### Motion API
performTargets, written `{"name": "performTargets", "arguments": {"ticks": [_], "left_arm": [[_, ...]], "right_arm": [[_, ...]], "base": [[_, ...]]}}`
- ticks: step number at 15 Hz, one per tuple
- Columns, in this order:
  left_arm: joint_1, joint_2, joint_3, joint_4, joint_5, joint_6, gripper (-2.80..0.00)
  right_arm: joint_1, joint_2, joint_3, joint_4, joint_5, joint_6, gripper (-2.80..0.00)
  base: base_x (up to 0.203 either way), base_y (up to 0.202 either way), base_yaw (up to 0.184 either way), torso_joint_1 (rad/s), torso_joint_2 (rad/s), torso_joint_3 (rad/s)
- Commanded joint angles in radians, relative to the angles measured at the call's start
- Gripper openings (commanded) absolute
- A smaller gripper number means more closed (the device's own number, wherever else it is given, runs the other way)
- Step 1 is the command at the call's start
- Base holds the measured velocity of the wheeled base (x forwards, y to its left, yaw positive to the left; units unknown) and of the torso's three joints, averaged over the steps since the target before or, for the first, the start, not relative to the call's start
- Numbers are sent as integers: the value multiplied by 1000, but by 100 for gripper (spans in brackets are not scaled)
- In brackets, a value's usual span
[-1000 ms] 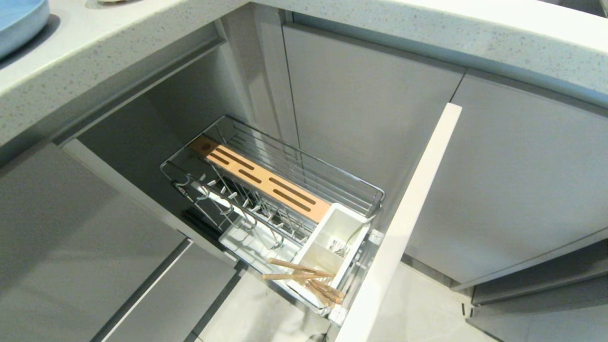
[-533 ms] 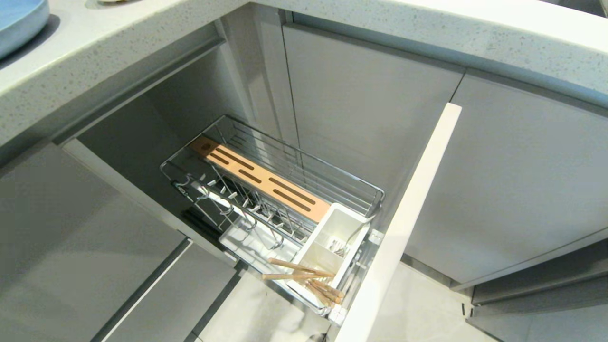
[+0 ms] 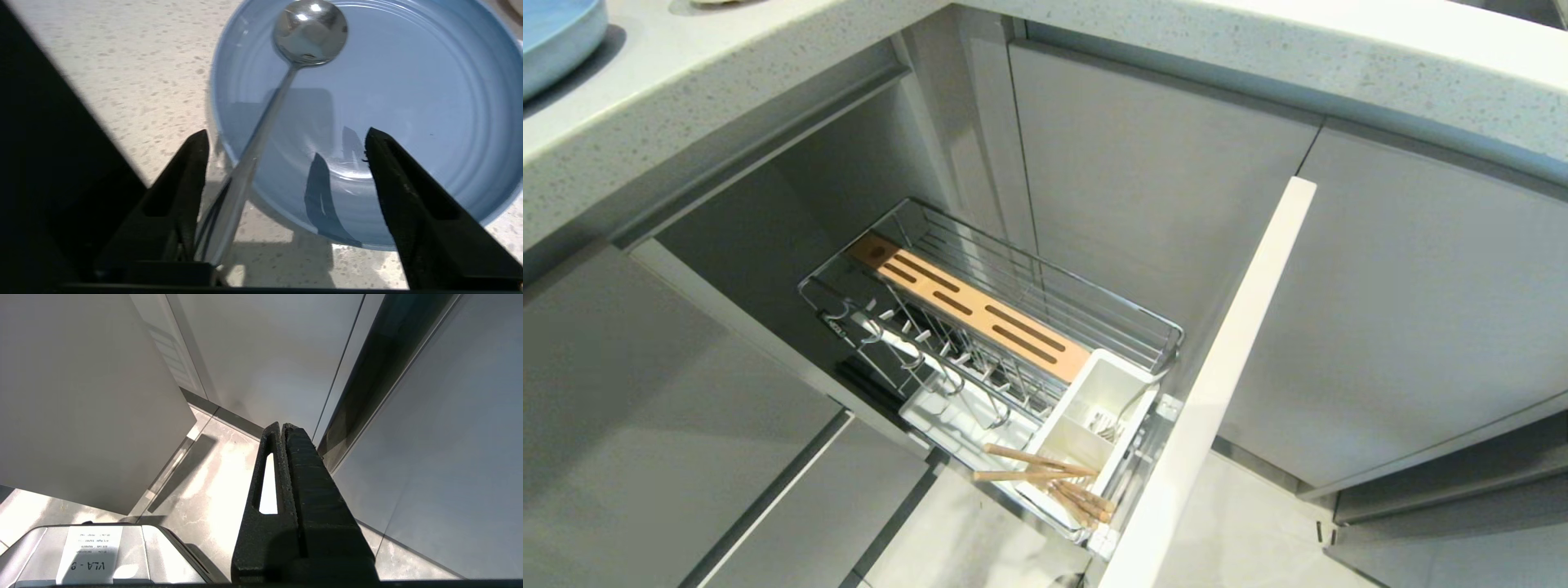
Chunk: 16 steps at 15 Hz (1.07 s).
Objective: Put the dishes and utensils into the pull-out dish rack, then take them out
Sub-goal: Pick up the spoon and place it in the cupboard
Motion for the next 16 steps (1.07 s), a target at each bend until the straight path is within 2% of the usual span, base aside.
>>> {"name": "performTargets", "arguments": {"ticks": [1,12,16], "left_arm": [[-14,20,1,5,-17,0,0],[-103,63,2,-1,-17,30,0],[-105,57,0,-41,7,54,0]], "right_arm": [[0,-4,2,0,0,0,-280],[0,-4,2,0,0,0,-280],[0,-3,2,0,0,0,-280]], "base": [[0,0,0,0,0,0],[0,0,0,0,0,0],[0,0,0,0,0,0]]}}
